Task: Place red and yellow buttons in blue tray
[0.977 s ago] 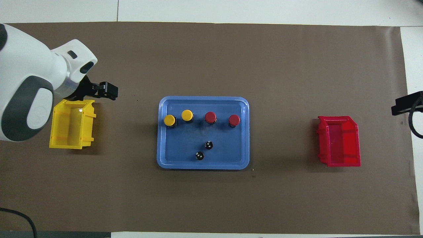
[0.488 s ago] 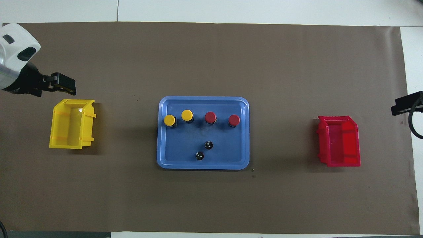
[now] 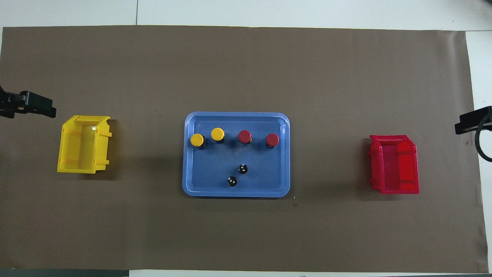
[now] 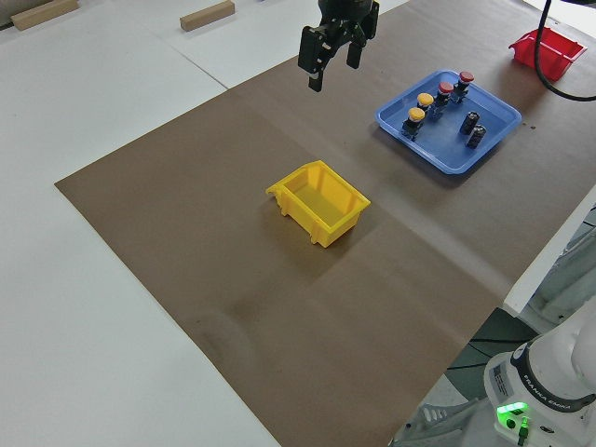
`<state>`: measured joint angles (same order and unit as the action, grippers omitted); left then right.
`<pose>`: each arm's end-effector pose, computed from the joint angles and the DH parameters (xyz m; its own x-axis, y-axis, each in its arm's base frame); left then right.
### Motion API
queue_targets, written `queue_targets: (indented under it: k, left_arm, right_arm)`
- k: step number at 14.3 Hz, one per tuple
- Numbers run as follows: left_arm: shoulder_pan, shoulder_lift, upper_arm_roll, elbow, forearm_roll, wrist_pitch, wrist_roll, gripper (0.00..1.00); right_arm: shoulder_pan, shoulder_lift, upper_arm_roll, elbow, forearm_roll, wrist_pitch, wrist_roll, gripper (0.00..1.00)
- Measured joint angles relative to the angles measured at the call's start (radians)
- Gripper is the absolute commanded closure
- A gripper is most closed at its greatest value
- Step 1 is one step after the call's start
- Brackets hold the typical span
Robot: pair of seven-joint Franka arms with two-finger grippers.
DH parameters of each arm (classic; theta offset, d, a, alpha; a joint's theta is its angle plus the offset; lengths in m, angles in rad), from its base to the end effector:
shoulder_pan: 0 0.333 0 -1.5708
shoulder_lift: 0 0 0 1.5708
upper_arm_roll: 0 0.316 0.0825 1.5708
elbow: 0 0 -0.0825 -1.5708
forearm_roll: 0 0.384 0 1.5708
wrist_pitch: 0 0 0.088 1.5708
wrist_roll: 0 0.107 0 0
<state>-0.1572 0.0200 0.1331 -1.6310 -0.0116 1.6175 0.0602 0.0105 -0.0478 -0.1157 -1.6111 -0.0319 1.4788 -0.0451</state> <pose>0.5623 -0.0154 0.5890 0.9960 -0.0836 -0.0327 -0.0833 -0.9965 0.0109 0.5260 -0.0608 0.6238 0.9944 -0.0620 -0.0858 -0.0603 -0.9979 0.0225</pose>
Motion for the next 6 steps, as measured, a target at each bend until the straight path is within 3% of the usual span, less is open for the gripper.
queue_targets:
  k: [6]
  left_arm:
    - [-0.007, -0.053, -0.025, 0.004, -0.009, -0.053, 0.000, 0.00]
  right_arm:
    - [0.000, 0.000, 0.000, 0.000, 0.000, 0.000, 0.000, 0.00]
